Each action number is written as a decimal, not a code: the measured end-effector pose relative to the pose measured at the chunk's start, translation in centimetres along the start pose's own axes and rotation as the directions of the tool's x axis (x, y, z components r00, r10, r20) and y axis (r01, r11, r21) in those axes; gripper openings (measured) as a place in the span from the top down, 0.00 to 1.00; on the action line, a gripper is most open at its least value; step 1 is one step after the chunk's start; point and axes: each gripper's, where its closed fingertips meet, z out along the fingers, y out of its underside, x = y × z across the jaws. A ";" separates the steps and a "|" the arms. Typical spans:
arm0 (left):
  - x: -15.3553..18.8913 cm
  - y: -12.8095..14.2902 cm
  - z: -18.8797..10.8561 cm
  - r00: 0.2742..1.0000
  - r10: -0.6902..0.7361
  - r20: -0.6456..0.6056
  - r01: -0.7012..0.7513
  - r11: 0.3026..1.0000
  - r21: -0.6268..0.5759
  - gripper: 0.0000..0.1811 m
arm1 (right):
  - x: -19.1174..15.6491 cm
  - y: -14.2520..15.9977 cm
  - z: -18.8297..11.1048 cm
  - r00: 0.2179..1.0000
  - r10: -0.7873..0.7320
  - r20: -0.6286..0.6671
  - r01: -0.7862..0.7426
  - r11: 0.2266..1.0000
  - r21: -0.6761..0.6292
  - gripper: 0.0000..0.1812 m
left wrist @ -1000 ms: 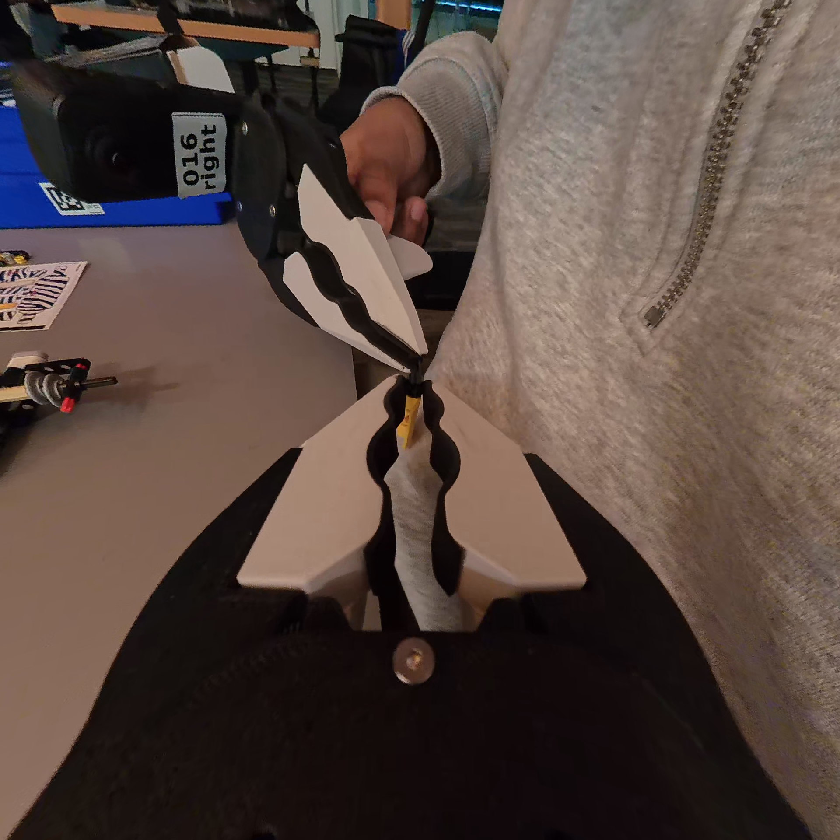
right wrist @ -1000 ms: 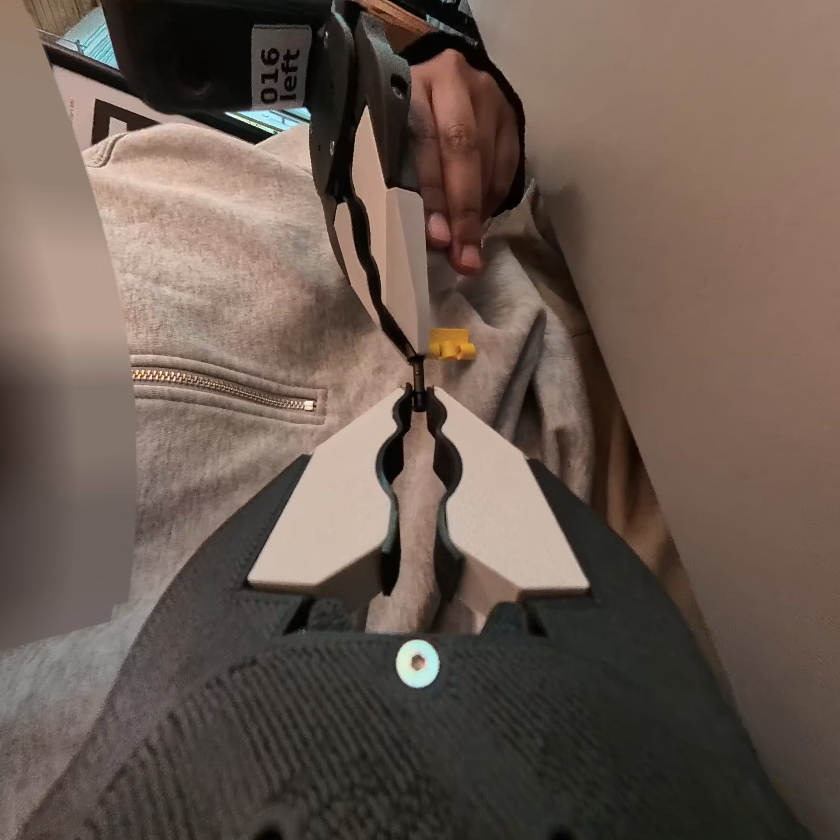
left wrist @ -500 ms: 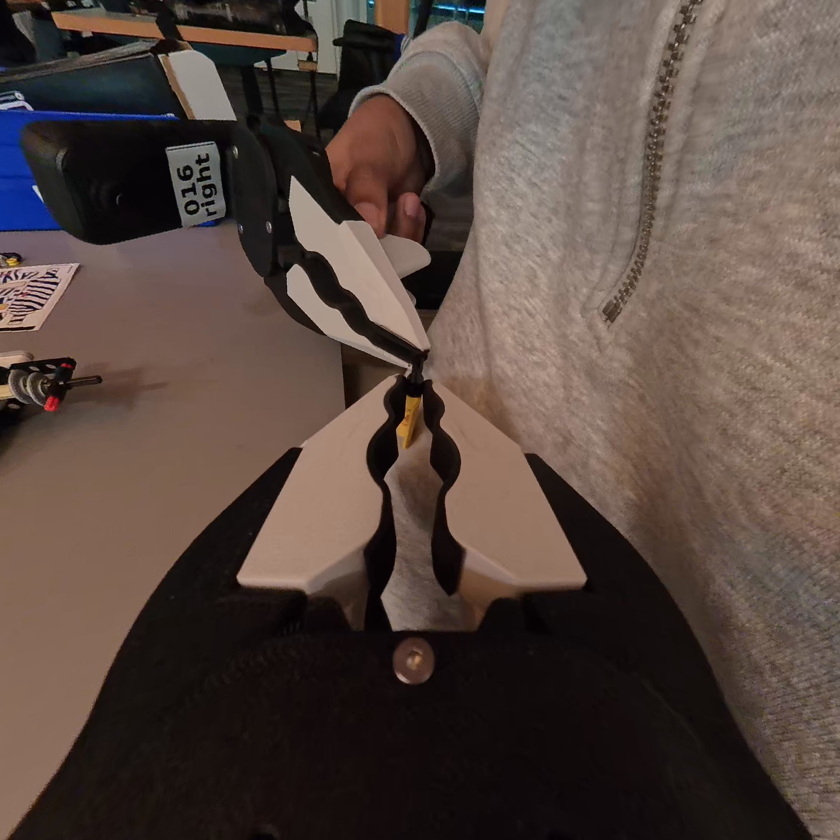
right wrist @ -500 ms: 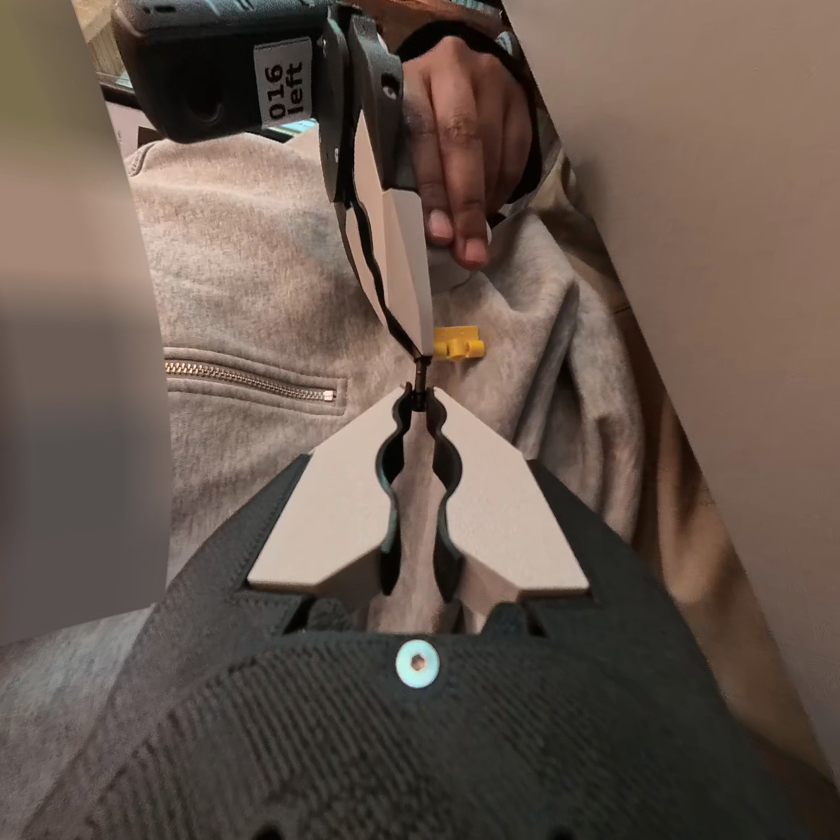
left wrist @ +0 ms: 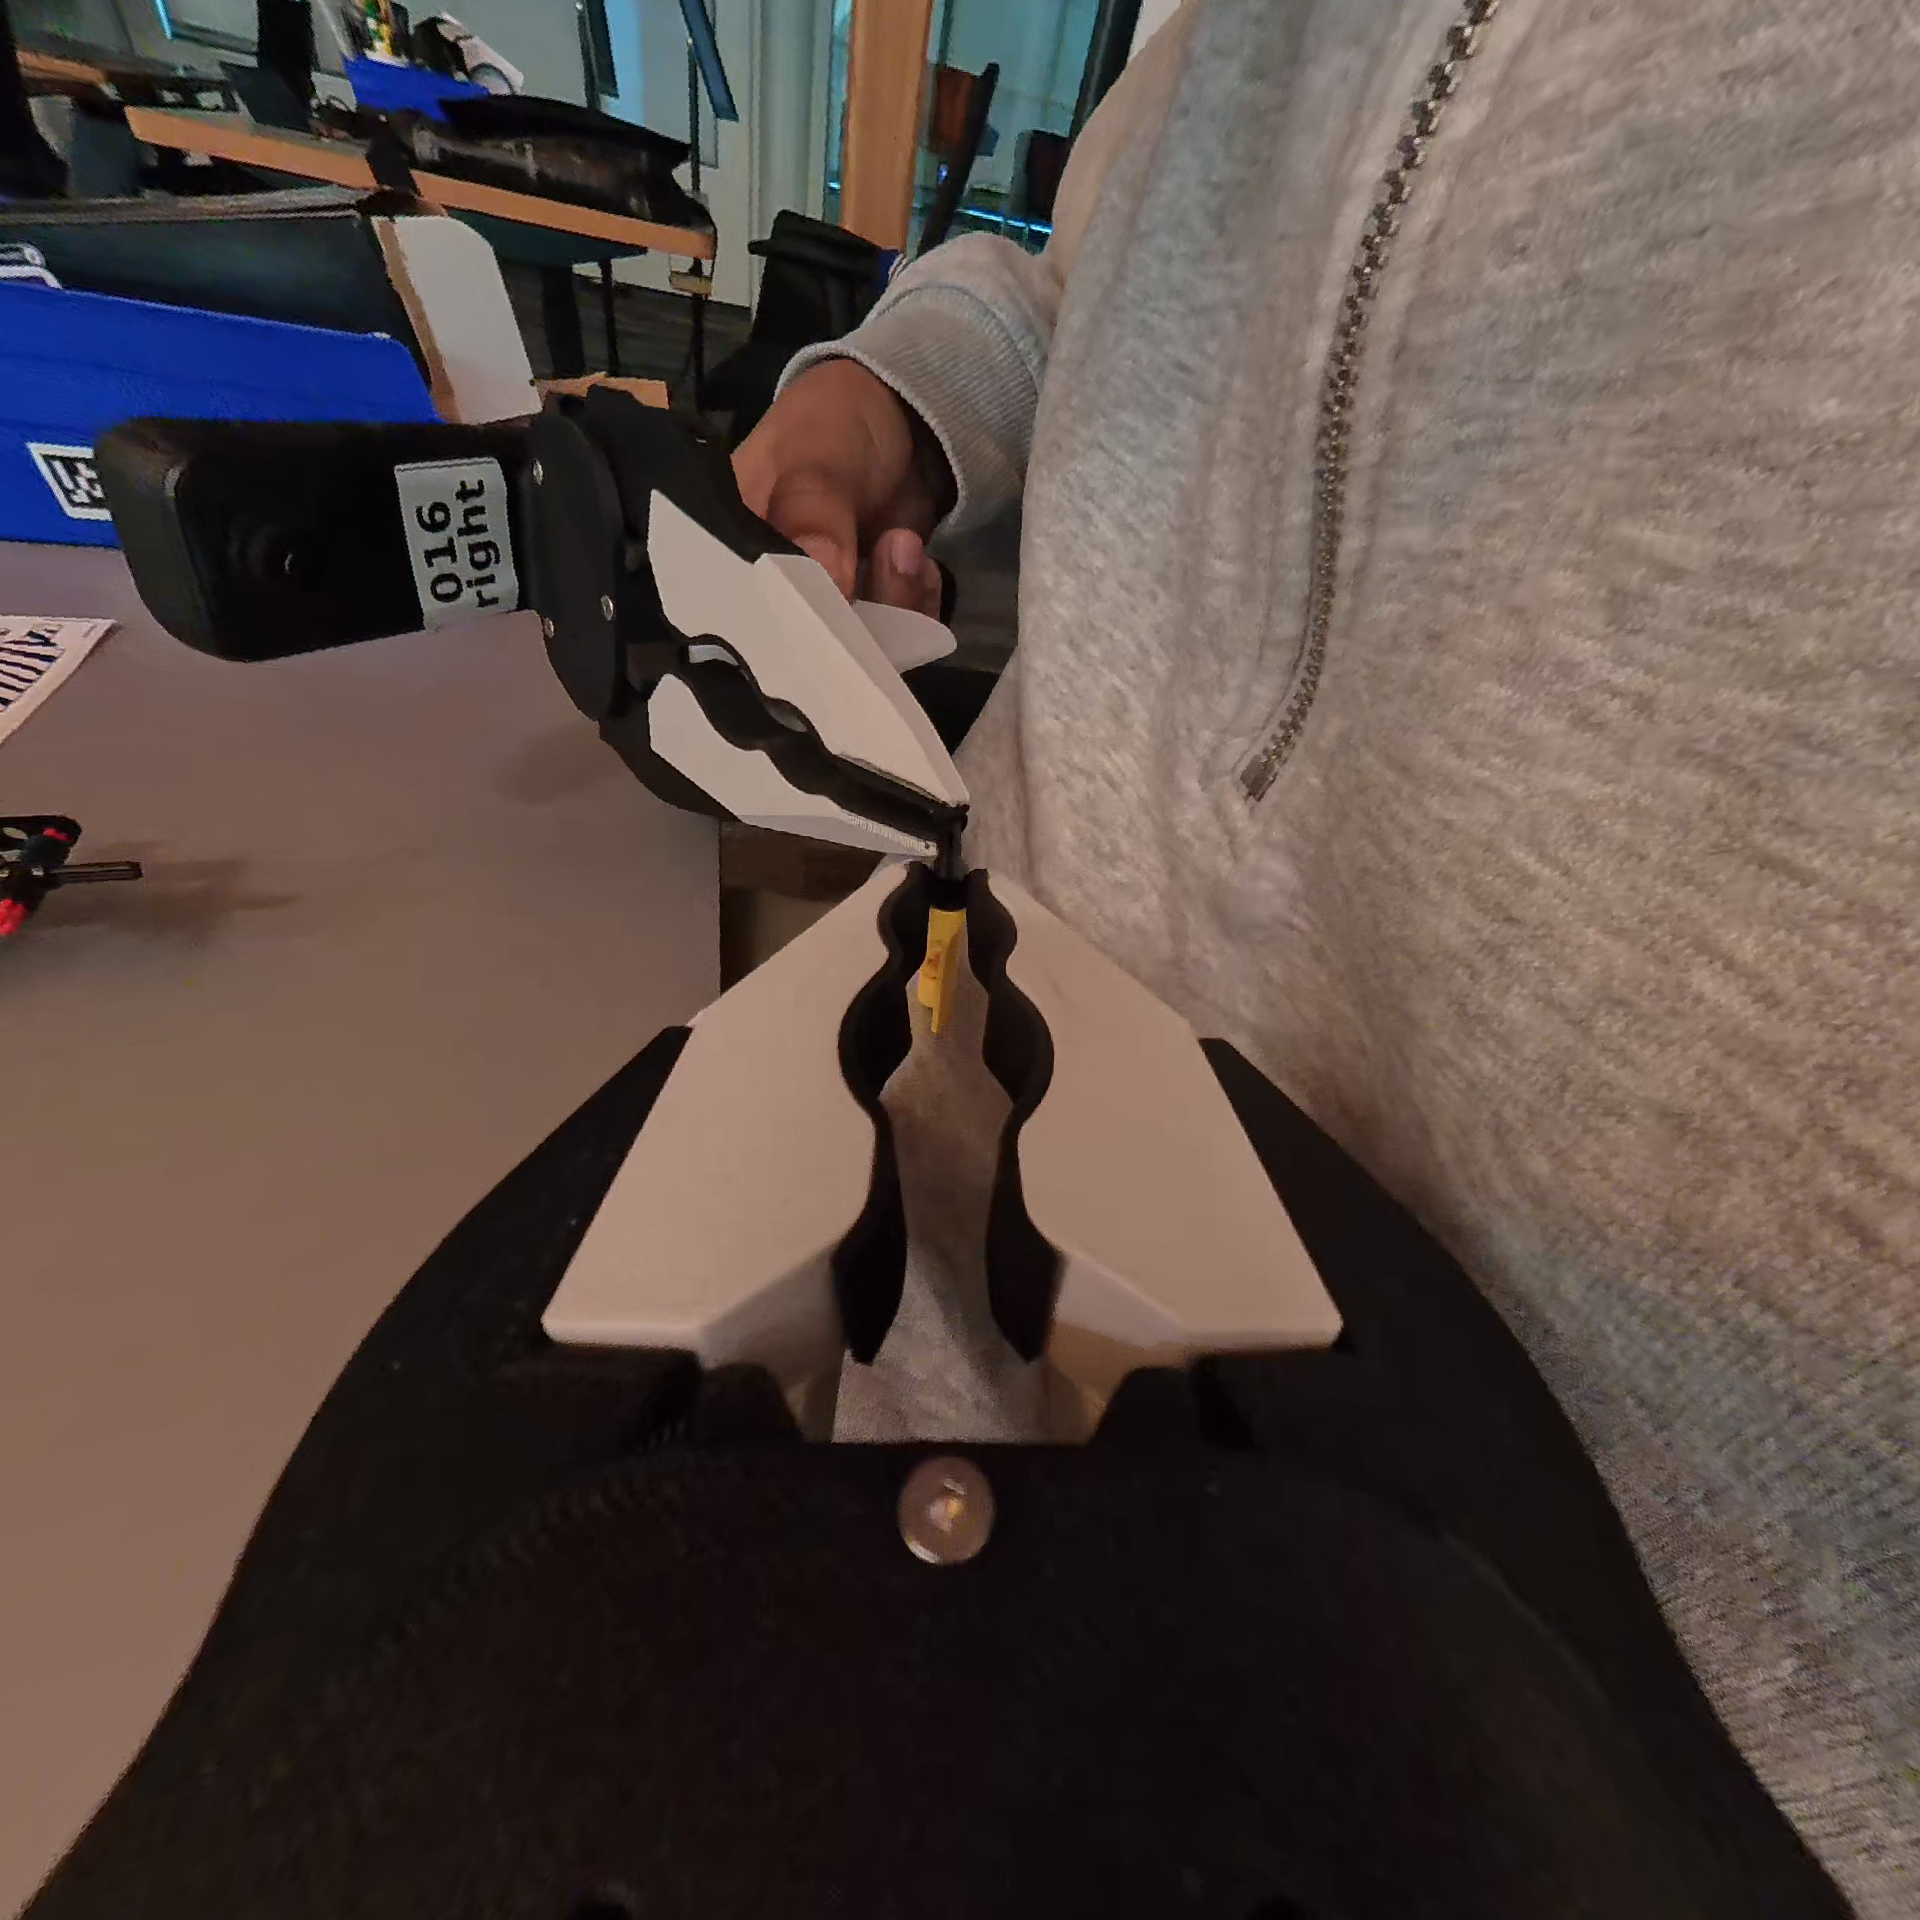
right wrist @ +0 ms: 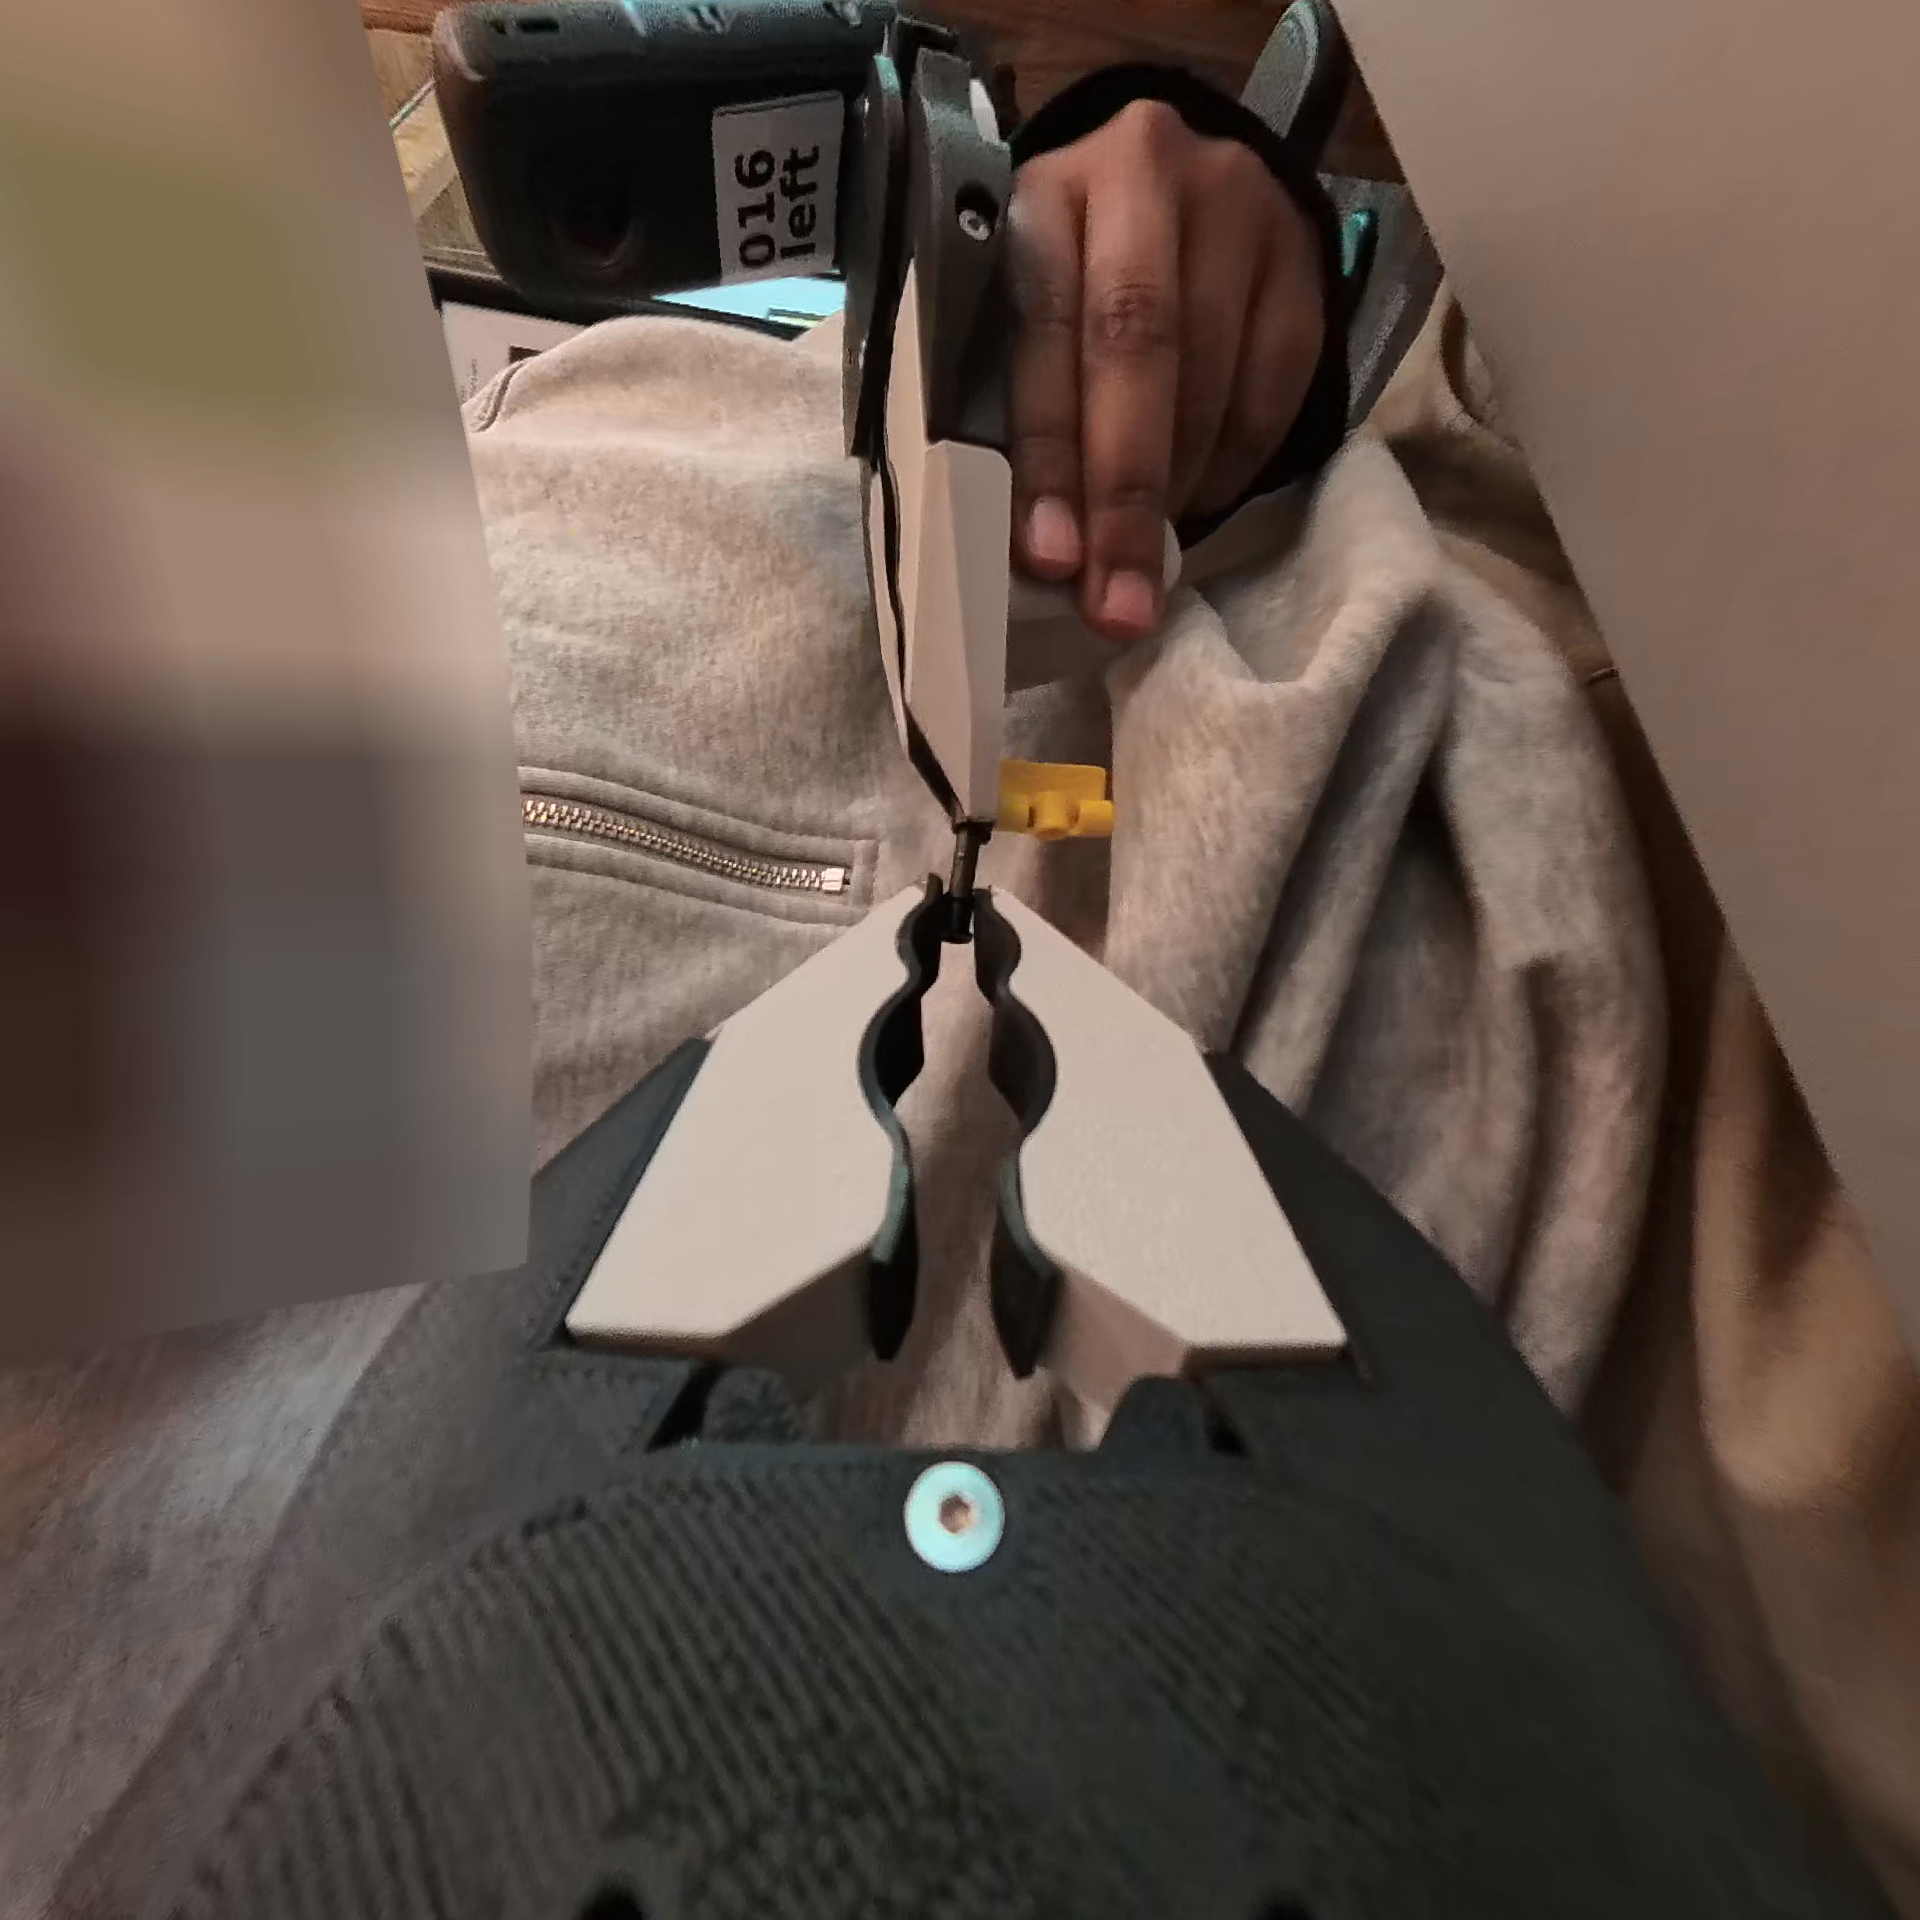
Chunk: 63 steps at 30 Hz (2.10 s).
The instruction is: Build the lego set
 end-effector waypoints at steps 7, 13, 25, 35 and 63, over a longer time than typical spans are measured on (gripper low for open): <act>0.4 -0.1 -0.1 0.999 0.015 -0.029 -0.016 1.000 -0.011 0.97 | -0.2 0.1 0.2 1.000 -0.002 -0.003 0.002 0.999 -0.045 0.98; 0.3 -0.2 -0.1 1.000 -0.005 -0.019 0.005 1.000 0.000 0.97 | -0.2 -0.2 0.1 1.000 -0.002 0.001 0.002 1.000 -0.028 0.98; -0.3 -0.6 0.0 0.999 -0.038 0.014 0.037 0.999 0.022 0.97 | -0.2 -0.6 0.1 1.000 -0.003 0.023 0.002 0.999 0.049 0.98; -2.5 -1.1 -1.0 0.993 -0.080 0.090 0.075 0.996 0.054 0.97 | 0.4 -3.3 -2.1 0.910 -0.341 -0.234 0.381 0.913 0.149 0.87; -4.7 -1.6 -0.8 0.909 -0.408 0.079 0.390 0.904 0.175 0.98 | -0.1 -4.3 -3.1 0.501 -0.692 -0.520 0.832 0.550 0.070 0.97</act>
